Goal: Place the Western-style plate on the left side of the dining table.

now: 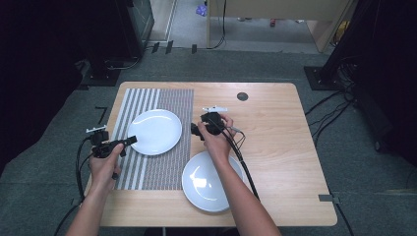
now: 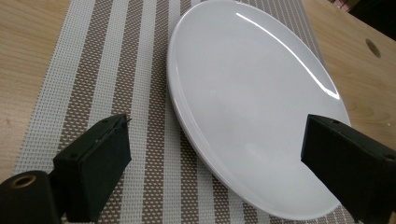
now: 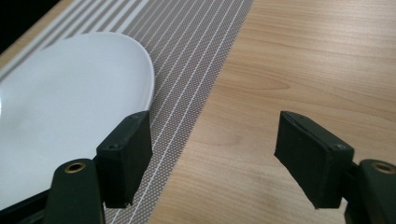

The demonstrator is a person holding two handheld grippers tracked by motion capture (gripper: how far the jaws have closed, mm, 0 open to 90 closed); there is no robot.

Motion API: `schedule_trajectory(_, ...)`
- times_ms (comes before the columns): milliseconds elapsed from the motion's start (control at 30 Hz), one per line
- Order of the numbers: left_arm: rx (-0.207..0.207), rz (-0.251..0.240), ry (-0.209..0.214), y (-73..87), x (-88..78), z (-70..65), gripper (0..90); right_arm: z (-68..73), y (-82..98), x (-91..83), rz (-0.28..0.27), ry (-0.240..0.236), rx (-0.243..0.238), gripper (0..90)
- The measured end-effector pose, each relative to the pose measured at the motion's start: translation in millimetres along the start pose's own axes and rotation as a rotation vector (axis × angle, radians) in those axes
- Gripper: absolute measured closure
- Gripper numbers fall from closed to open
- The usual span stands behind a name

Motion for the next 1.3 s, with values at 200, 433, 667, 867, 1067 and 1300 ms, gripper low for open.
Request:
schedule_trajectory(200,-0.007,-0.010,0.031,4.9,-7.9,-2.0,2.8,-5.8,4.7,-18.8,-0.014,-0.008,-0.009,26.2)
schedule_trajectory(433,-0.007,-0.012,0.021,10.8,-10.6,-3.6,2.8,-18.1,11.8,-36.1,-0.022,0.005,-0.020,25.1)
schedule_trajectory(667,0.007,-0.014,0.004,18.3,-19.3,-6.7,2.8,-34.4,21.4,-57.0,-0.038,0.010,-0.005,25.2)
schedule_trajectory(867,0.021,-0.030,-0.010,23.7,-28.0,-8.5,2.8,-45.0,25.5,-74.9,-0.068,0.029,-0.003,25.2)
schedule_trajectory(1067,0.062,-0.070,-0.083,31.4,-35.2,-10.3,2.8,-55.4,35.2,-88.2,-0.062,0.029,0.002,25.2)
schedule_trajectory(1300,0.088,-0.070,-0.082,43.0,-44.4,-11.9,2.8,-72.0,50.0,-102.3,-0.063,0.040,0.024,25.3)
Point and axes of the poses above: each handheld gripper's, and its own axes: x roughly forward along the jaws, y roughly out of its underside, z roughly to its left, the point moved 4 cm from there along x, roughly forward along the jaws, and after that the axes turned 10 degrees about -x, right-handed, at the moved point
